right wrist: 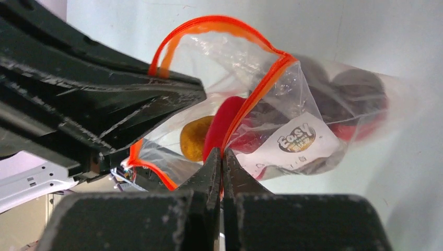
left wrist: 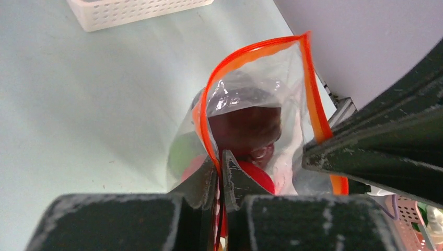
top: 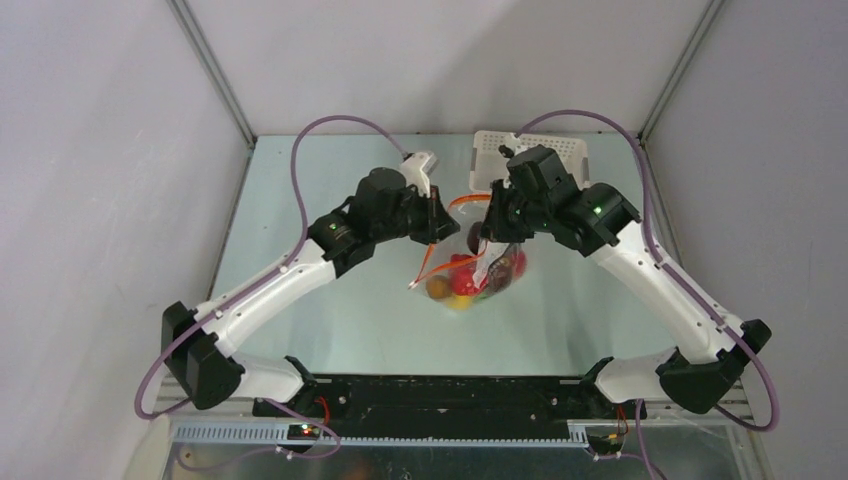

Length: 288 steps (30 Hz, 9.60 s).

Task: Place the food in the zip-top bag and seal the zipper
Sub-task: Adjust the zipper food storage bag at the center of the board, then zip the zipper food storage bag at the center of the board.

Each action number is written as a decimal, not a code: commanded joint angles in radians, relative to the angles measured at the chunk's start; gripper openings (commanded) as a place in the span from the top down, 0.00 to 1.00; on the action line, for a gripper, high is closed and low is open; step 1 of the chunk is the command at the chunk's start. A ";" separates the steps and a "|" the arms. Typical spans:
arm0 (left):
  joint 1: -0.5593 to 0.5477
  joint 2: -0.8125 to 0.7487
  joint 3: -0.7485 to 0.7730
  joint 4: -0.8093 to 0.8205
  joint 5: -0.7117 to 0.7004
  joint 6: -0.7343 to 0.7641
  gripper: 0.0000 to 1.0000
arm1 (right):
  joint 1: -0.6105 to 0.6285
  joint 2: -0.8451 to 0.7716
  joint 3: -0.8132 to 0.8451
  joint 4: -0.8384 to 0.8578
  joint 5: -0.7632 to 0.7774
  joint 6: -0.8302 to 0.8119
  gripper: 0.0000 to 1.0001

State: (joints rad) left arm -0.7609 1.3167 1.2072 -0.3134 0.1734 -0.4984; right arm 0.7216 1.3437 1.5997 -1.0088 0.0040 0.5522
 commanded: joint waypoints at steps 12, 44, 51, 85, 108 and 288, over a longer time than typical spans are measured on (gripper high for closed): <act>-0.013 0.117 0.062 0.087 0.123 0.047 0.75 | -0.097 -0.145 -0.205 0.065 -0.025 0.096 1.00; -0.075 -0.494 -0.796 0.783 0.137 0.075 0.00 | -0.214 -0.159 -0.243 0.089 -0.198 0.110 1.00; -0.079 -0.410 -0.888 1.068 0.051 0.086 0.01 | -0.233 -0.156 -0.254 0.085 -0.220 0.125 1.00; -0.163 -0.062 -0.943 1.568 0.043 0.117 0.33 | -0.303 -0.191 -0.310 0.101 -0.328 0.171 1.00; -0.163 0.013 -0.968 1.724 0.082 0.061 0.72 | -0.346 -0.221 -0.347 0.107 -0.322 0.183 1.00; -0.161 -0.967 -0.853 0.413 -0.435 0.426 1.00 | -0.202 0.020 -0.078 -0.088 -0.616 -1.320 1.00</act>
State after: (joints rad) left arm -0.9321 0.3897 0.3531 0.1024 -0.1318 -0.0971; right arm 0.5545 1.3712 1.4818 -1.0580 -0.7086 -0.7605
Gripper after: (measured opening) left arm 0.004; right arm 0.130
